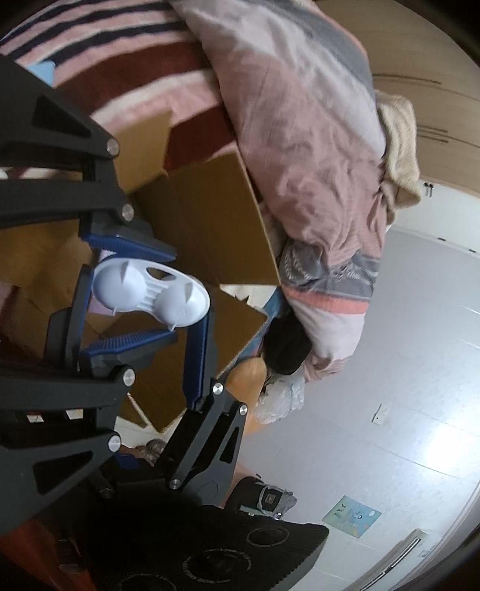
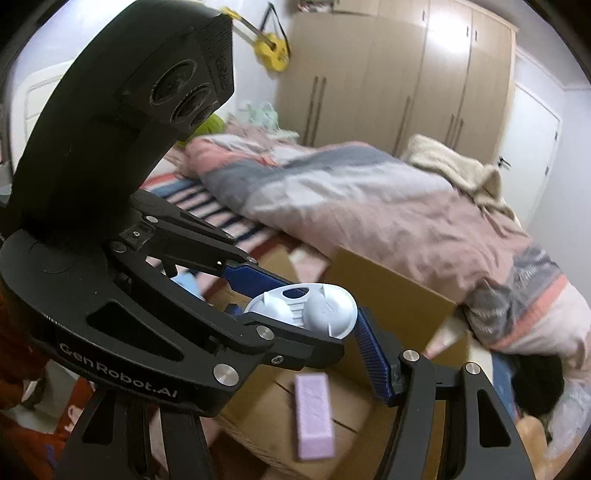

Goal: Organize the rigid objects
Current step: 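Carry the white clip over the cardboard box and release it, then grasp the clear perfume bottle with the right tool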

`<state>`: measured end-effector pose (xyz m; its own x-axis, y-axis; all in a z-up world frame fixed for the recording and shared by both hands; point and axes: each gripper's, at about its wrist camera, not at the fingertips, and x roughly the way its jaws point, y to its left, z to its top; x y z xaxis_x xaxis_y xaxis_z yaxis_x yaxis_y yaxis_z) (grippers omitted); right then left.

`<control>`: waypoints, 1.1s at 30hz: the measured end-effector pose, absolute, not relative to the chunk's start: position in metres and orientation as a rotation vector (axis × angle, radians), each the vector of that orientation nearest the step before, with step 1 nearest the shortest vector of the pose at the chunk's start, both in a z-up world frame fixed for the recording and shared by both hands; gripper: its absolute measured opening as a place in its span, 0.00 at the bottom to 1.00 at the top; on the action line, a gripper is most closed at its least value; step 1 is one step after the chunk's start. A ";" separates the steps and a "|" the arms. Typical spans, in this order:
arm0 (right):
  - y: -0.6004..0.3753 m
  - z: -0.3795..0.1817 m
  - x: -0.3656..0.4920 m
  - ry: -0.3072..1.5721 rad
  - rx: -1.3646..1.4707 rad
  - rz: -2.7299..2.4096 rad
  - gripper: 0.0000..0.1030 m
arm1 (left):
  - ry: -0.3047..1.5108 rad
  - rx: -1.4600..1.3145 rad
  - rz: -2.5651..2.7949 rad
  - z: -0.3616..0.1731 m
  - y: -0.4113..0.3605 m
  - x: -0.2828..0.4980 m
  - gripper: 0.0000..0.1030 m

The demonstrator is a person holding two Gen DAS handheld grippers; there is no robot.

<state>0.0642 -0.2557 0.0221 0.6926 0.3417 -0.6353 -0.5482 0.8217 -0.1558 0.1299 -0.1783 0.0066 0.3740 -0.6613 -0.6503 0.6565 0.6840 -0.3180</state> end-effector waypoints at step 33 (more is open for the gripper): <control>-0.145 0.032 0.016 0.632 -0.417 0.734 0.73 | 0.644 -0.063 -0.388 0.020 0.000 0.057 0.81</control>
<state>0.0162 -0.1454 0.0317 0.5729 0.4852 -0.6606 -0.7251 0.6758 -0.1325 0.0566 0.0003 0.0199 0.7307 -0.3716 -0.5728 0.3328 0.9263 -0.1764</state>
